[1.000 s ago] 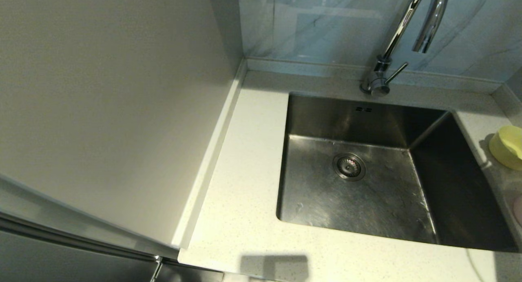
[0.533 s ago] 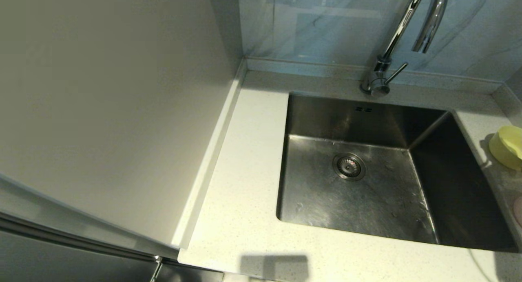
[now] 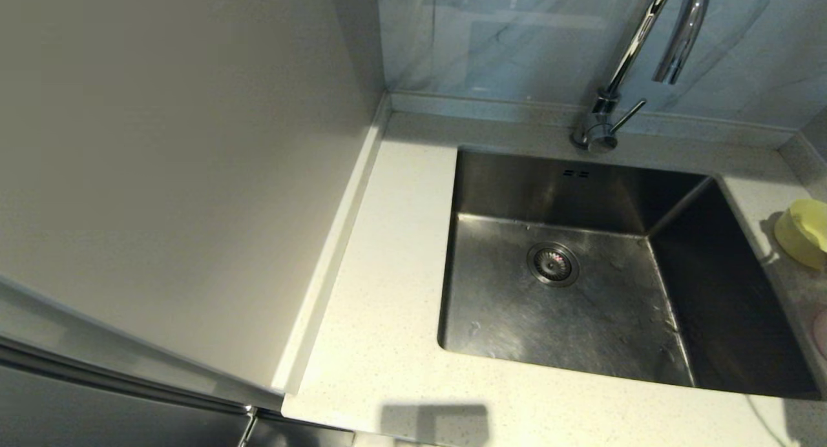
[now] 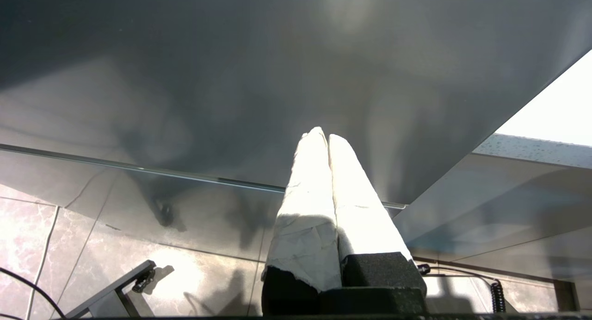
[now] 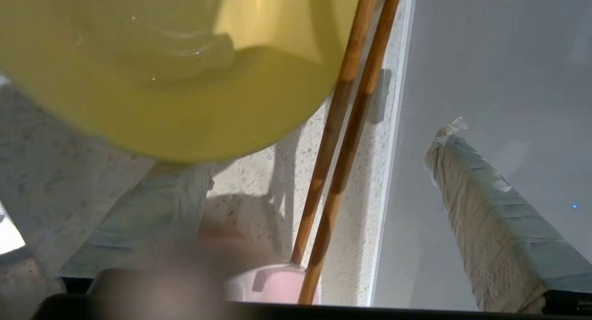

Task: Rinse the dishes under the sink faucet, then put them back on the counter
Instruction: Put the chopsticks into the sink

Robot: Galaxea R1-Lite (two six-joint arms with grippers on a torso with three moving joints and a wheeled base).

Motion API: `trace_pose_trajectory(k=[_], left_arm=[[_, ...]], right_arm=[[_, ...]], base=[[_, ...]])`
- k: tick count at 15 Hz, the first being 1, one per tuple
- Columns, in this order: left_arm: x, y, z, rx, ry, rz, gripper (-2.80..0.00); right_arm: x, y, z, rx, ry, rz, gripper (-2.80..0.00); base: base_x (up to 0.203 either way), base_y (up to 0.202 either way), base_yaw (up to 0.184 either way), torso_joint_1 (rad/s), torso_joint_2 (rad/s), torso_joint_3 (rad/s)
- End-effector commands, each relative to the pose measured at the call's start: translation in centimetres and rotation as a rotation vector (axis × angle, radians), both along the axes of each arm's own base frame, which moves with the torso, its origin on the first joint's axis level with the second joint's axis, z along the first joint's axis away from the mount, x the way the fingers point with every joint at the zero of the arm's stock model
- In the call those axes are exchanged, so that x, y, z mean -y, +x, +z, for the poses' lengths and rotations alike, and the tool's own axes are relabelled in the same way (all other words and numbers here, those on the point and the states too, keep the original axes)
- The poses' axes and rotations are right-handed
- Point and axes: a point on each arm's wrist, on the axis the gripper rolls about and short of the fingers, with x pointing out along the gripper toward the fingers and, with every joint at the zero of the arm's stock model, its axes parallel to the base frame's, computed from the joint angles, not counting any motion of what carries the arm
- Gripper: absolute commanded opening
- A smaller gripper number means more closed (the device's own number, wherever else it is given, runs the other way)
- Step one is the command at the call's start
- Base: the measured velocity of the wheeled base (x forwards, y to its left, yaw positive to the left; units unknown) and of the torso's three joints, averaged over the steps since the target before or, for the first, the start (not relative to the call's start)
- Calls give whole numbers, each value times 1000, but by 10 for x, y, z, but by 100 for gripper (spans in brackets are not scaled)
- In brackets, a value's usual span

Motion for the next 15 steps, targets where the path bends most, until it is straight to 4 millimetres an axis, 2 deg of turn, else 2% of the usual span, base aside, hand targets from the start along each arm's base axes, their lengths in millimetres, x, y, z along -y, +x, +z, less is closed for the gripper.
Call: trace_pose_trajectory(k=[1,7,15], left_arm=[[0,0,0,3,0,0,-280],[0,0,0,3,0,0,-280],[0,0,0,3,0,0,-280]], right_arm=[[3,5,-3,-1,-16,-1,0],[8,12,-7,1,-39,-14,0],[10,13,-4,15,-49,-20,0]], base=[[0,0,0,0,0,0],[0,0,0,0,0,0],[0,0,0,0,0,0]])
